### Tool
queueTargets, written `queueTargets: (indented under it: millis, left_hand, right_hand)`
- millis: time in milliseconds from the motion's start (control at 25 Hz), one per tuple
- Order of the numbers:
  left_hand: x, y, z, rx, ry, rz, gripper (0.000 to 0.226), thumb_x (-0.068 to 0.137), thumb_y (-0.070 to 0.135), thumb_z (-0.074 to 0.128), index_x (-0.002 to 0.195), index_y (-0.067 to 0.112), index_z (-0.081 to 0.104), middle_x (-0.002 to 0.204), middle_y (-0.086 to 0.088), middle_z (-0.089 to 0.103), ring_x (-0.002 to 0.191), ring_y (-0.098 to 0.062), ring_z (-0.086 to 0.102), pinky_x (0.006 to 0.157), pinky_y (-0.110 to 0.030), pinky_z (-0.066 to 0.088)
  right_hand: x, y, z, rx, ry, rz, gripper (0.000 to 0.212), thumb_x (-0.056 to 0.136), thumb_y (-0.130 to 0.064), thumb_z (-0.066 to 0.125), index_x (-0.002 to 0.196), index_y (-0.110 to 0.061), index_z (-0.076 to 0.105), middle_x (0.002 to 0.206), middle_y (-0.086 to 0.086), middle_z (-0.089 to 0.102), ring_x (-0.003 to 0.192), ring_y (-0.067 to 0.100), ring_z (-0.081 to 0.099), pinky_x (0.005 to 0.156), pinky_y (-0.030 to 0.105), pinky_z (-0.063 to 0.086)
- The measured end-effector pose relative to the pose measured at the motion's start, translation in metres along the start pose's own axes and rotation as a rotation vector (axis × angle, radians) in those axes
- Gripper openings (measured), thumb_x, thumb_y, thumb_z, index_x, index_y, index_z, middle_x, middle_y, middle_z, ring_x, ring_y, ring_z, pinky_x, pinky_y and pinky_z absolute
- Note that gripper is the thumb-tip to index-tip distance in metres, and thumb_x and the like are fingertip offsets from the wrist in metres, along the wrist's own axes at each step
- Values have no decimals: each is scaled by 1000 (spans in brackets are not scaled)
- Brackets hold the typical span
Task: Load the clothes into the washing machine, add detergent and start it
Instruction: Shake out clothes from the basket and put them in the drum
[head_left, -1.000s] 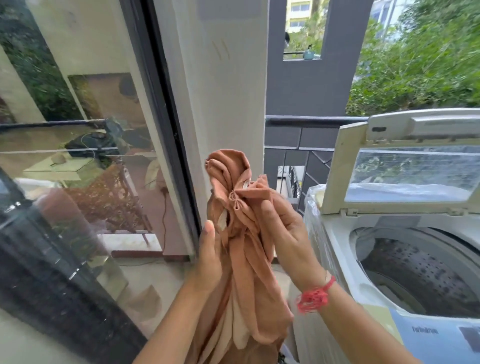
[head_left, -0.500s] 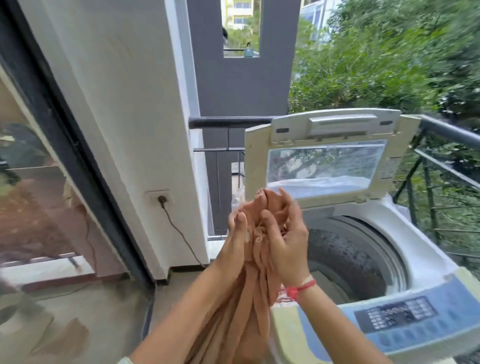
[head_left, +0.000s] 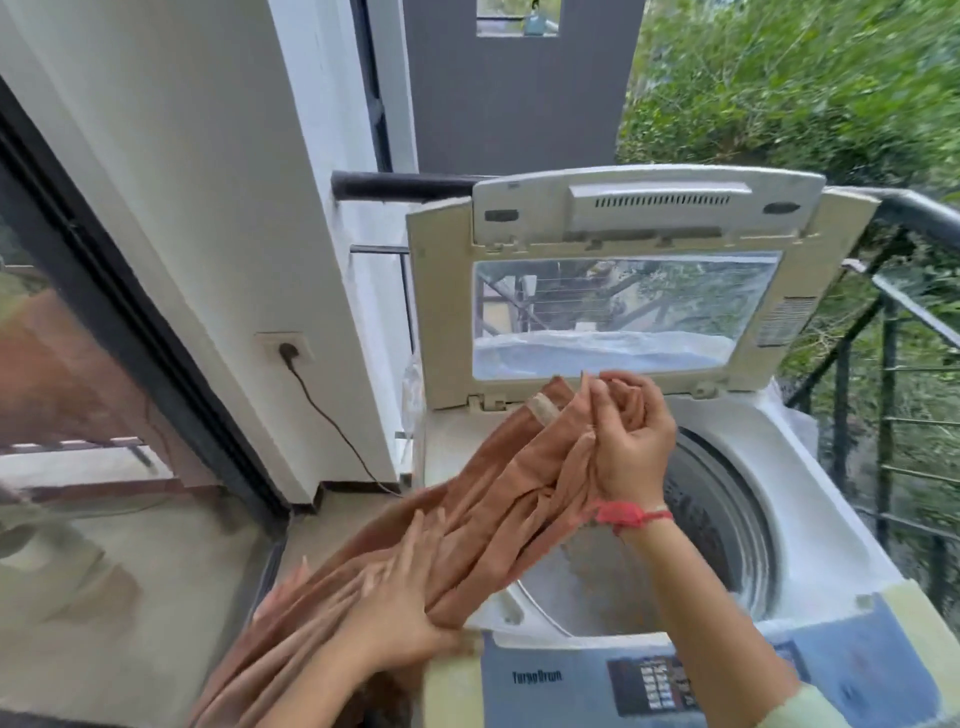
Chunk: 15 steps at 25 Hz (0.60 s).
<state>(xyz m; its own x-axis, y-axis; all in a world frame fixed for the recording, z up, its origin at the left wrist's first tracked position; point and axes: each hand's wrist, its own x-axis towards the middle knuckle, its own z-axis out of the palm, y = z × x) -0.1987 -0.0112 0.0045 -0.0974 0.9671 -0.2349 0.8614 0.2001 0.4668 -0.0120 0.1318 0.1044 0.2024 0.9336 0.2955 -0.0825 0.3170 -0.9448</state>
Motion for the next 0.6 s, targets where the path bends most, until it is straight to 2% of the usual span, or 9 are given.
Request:
queueTargets:
  millis: [40,80,160,280,360,440,520,560,600]
  left_hand:
    - [5,9,8,-80,115,38,97,62,74,59,138,58,1,154,7,25,136,-11,31,111,-51,28]
    - [12,25,8,-146,342,133,66,72,55,59,129,60,25,134,7,52,120,-13,51,100,-47,42]
    - [38,74,-6,-214,692,303,39,77,26,56,112,43,50,100,6,68,92,-16,62,80,-35,51]
    - [84,163,-33,-119,758,449,37,75,19,61,111,28,56,90,1,67,82,-20,60,68,-31,47]
    - [116,187,-18,87,584,439,38,75,20,56,113,27,54,91,-3,65,84,-26,63,69,-36,49]
    - [136,175,16,369,75,328,55,79,26,57,132,25,41,116,-9,58,112,-32,55,91,-44,43]
    - [128,149,42,444,-361,243,84,79,43,64,147,24,18,147,-12,33,141,-32,21,113,-55,14]
    - [115,134,45,348,-339,242,85,79,52,59,148,26,17,153,-8,23,145,-27,6,115,-56,1]
    - [101,115,38,189,-186,243,81,78,62,50,146,30,22,155,-1,19,146,-21,0,116,-54,-3]
  right_hand:
    - [13,-12,-11,33,7,-52,15,85,-2,65,82,-17,62,72,-12,65,71,1,60,72,19,50]
    - [26,-27,-23,60,27,-118,14,85,-1,64,82,-14,62,70,-15,66,68,-2,59,68,14,48]
    - [64,-59,-58,74,145,-333,13,86,-3,63,83,-15,61,67,-19,65,64,-4,56,62,13,46]
    - [114,-81,-118,-16,295,-618,3,88,-15,65,87,-16,63,79,2,66,68,19,56,65,37,52]
    - [115,-47,-138,-438,205,-745,6,89,-12,61,94,-11,65,86,12,63,71,21,55,69,31,48]
    - [96,21,-148,-1016,-234,-652,22,84,-17,55,105,-14,62,97,8,61,79,25,61,72,29,48]
    - [68,89,-148,-1601,-831,-192,40,88,-34,48,127,-27,47,123,7,49,106,32,57,88,38,47]
    - [57,109,-142,-1730,-1036,51,45,90,-40,47,133,-32,40,136,7,39,119,33,49,98,41,43]
    - [48,115,-130,-1698,-1122,212,49,89,-43,50,136,-32,39,142,7,33,125,34,43,103,42,39]
